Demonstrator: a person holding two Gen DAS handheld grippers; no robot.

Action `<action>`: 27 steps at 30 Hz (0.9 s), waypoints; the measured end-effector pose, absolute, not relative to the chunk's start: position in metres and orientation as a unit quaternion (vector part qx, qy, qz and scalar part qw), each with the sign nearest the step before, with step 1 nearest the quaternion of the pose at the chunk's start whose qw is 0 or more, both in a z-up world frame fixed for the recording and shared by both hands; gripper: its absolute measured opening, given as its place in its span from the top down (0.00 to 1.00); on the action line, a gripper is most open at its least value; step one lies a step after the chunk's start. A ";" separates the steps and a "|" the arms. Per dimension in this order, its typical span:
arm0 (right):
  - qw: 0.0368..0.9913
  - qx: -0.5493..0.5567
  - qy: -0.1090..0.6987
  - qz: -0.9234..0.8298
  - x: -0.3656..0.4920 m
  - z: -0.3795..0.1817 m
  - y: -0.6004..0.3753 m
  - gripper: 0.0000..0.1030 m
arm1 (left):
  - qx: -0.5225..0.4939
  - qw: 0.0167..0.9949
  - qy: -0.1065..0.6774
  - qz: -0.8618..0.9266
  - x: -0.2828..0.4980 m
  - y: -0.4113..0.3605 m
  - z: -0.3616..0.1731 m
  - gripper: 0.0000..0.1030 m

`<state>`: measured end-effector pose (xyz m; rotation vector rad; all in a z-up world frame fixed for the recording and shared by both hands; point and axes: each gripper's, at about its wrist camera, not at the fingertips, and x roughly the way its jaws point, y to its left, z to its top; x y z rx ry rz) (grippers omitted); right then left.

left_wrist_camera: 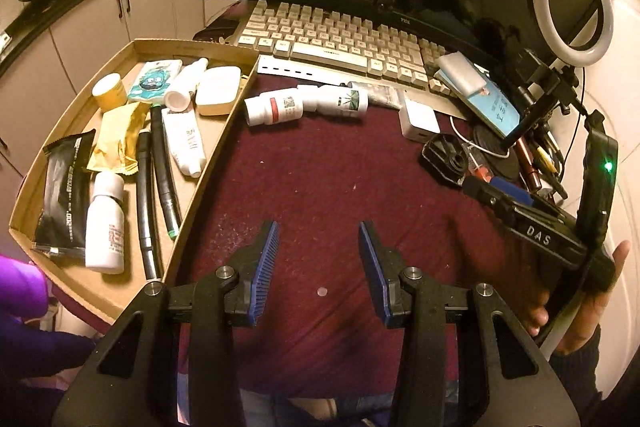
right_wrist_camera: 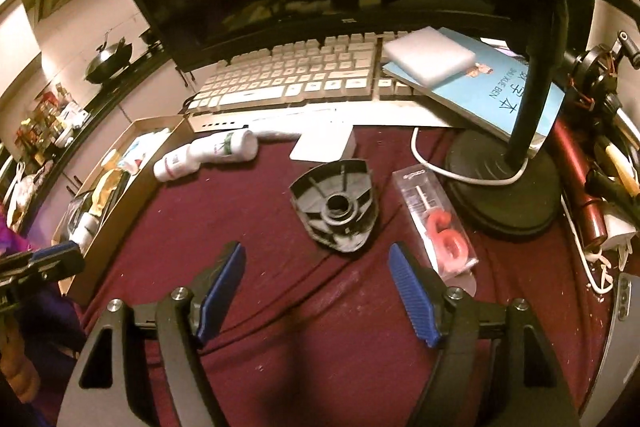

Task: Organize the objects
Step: 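Move both tools back over the desk toward the pill bottles, then grasp the white red-labelled pill bottle with the left tool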

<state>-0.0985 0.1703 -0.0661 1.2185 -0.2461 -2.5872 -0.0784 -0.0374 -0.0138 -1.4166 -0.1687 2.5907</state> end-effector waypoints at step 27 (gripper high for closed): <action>0.135 0.444 -0.068 -0.883 -0.142 -0.081 0.158 0.27 | -0.481 0.080 -0.030 0.872 -0.135 -0.045 -0.012 0.60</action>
